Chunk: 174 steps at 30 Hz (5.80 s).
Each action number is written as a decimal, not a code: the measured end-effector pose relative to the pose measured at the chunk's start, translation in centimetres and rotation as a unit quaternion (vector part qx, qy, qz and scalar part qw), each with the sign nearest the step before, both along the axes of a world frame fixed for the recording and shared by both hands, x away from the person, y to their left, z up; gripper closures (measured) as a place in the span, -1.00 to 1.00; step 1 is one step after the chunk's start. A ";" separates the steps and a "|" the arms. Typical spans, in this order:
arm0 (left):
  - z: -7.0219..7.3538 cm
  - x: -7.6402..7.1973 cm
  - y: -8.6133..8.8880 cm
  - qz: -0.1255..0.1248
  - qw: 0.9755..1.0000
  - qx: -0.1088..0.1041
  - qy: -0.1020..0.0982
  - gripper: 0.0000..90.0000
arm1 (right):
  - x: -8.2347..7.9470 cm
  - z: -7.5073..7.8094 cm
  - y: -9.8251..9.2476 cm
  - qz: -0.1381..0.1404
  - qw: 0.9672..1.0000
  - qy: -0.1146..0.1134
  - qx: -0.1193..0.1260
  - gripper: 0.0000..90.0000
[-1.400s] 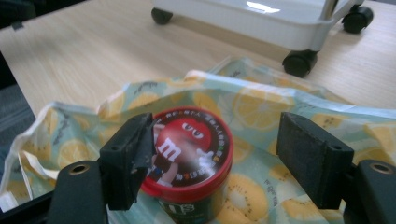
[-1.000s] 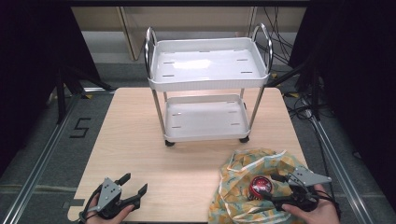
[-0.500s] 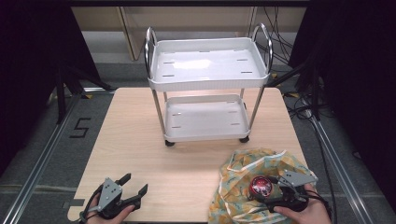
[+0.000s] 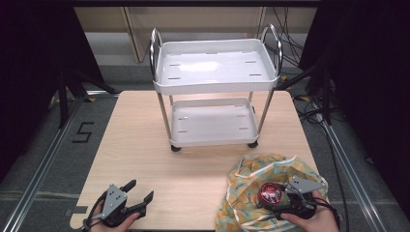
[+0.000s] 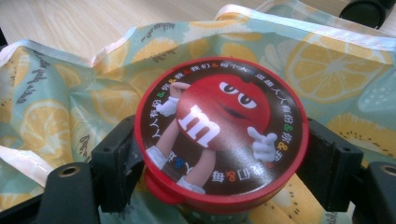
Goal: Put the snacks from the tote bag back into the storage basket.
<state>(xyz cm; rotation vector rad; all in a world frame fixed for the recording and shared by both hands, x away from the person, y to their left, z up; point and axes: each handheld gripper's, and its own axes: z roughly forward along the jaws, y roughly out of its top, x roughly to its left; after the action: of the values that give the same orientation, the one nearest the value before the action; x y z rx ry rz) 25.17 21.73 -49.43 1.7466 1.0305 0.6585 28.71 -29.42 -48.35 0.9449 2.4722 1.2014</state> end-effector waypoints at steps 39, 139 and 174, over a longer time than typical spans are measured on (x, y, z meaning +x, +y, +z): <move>0.0 0.1 0.1 0.003 1.000 -0.003 0.000 -0.40 | -0.4 1.3 -0.2 -0.021 0.999 -0.032 0.016 -0.42; 0.1 -0.1 0.4 0.014 1.000 -0.014 -0.006 -0.40 | -0.2 5.4 2.6 -0.032 0.993 -0.103 0.056 -0.42; 0.2 -0.1 0.5 0.015 1.000 -0.016 -0.007 -0.40 | 0.7 6.0 4.3 -0.023 0.993 -0.097 0.066 -0.42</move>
<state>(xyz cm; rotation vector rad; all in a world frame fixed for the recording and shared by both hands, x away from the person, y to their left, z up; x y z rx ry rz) 25.03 22.26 -49.27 1.6991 1.0534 0.6697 29.42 -25.15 -42.40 0.8671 2.2317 1.3840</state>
